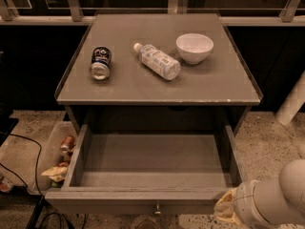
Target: Close top drawer
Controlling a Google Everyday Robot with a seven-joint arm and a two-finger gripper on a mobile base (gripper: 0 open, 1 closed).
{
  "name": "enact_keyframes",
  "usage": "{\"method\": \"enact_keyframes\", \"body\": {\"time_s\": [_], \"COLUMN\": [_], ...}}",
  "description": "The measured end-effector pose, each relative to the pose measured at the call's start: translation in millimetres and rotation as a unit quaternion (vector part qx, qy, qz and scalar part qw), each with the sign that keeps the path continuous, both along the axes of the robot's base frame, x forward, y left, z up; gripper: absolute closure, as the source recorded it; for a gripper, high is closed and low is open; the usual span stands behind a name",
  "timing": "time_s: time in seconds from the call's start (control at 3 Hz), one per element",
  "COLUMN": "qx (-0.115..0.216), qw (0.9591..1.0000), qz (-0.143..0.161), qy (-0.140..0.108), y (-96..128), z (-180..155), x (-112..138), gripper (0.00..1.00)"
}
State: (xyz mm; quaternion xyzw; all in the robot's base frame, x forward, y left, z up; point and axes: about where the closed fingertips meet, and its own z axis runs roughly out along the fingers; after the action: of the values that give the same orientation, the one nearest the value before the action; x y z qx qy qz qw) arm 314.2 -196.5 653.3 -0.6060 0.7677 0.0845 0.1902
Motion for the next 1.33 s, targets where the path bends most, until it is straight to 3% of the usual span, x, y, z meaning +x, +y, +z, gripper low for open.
{"method": "enact_keyframes", "body": {"time_s": [0.67,1.0,1.33], "qx": [0.000,0.002,0.002], "qw": [1.0000,1.0000,1.0000], "qz": [0.000,-0.001,-0.001], "qy": [0.000,-0.001,-0.001], "y": [0,1,2], "z": [0,-3,-3], "x": [0,19,17], "gripper": [0.35,0.12,0.13]}}
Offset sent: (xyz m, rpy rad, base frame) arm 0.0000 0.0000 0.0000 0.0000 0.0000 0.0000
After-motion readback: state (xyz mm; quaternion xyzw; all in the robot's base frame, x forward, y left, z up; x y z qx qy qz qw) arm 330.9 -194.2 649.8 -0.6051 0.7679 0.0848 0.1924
